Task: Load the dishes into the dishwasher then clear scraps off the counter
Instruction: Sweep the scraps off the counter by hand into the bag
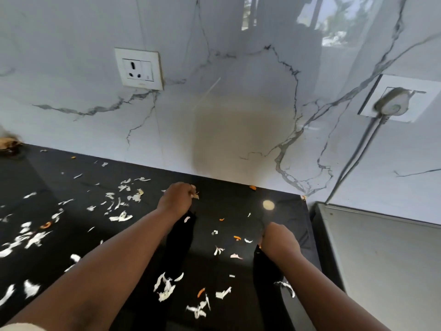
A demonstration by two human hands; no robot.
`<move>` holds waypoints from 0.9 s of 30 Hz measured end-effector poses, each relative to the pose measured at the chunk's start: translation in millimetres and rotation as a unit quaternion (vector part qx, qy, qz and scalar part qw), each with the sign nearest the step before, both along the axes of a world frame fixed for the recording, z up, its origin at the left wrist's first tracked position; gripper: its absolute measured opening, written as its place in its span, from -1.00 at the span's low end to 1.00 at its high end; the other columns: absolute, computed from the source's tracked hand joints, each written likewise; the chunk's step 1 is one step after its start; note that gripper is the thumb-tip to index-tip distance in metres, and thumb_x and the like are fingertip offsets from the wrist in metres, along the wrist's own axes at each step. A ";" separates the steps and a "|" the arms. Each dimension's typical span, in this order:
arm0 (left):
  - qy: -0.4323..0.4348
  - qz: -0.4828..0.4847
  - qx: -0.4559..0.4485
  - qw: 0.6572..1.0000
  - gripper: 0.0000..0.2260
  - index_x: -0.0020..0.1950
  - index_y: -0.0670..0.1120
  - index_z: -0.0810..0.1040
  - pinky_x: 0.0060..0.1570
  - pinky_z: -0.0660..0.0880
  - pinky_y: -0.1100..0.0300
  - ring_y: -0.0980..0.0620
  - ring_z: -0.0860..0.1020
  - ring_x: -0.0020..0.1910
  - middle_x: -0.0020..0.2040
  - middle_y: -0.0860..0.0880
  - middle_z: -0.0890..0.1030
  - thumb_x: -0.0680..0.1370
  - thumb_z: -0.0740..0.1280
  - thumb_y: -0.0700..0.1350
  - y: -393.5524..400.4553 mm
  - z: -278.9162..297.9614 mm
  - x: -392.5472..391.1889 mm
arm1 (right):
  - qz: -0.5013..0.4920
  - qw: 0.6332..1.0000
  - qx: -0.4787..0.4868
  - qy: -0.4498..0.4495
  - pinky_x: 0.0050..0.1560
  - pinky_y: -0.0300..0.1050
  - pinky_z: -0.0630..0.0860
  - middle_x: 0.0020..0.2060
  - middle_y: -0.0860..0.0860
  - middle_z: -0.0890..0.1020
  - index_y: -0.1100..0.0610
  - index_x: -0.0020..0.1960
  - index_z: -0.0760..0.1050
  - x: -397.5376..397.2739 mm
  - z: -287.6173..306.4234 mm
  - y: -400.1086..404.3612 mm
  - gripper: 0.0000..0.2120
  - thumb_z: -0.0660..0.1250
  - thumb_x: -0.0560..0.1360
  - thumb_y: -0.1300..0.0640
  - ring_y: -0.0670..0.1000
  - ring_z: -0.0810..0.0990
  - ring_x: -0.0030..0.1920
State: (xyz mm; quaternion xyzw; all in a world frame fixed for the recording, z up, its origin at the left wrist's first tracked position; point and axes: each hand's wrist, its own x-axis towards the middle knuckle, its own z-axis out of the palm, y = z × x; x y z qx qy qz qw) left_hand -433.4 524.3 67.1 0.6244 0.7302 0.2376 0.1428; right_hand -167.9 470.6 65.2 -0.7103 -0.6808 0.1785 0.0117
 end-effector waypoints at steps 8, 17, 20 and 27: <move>-0.038 0.062 0.017 0.997 -0.82 0.08 -0.09 0.68 0.14 0.38 0.28 0.01 0.58 0.15 0.13 -0.02 0.65 0.52 0.36 -0.23 -120.7 15.4 -41.5 | -0.014 0.998 0.062 0.019 -0.09 0.01 0.59 -0.10 0.12 0.61 0.21 -0.01 0.55 -8.8 7.3 -32.4 -0.84 0.20 0.51 0.32 0.16 0.62 -0.07; -0.150 0.108 0.044 0.982 -0.83 0.05 -0.09 0.69 -0.06 0.34 0.53 0.18 0.57 -0.04 0.00 0.08 0.66 0.48 0.42 -0.21 -251.3 30.5 -74.0 | 0.049 0.952 0.049 0.300 0.01 -0.05 0.59 -0.24 -0.06 0.71 -0.06 -0.37 0.59 -125.6 29.2 -131.6 -0.71 0.37 0.39 0.29 0.00 0.67 -0.14; -0.207 0.114 0.052 0.970 -0.83 0.06 -0.10 0.69 -0.17 0.31 0.65 0.21 0.58 -0.07 -0.07 0.08 0.67 0.48 0.43 -0.20 -295.8 29.3 -83.3 | 0.063 0.930 0.028 0.360 -0.08 -0.18 0.58 -0.36 -0.09 0.68 0.02 -0.32 0.65 -176.9 28.5 -185.0 -0.75 0.38 0.39 0.33 -0.07 0.65 -0.25; -0.231 0.160 0.080 0.956 -0.93 -0.04 -0.06 0.63 -0.13 0.34 0.58 0.19 0.55 -0.09 -0.08 0.05 0.62 0.54 0.36 -0.16 -451.0 -26.1 -122.0 | 0.147 0.922 -0.073 0.352 -0.10 -0.14 0.59 -0.40 -0.06 0.67 -0.07 -0.40 0.64 -274.9 -25.0 -315.2 -0.68 0.39 0.41 0.28 -0.05 0.64 -0.26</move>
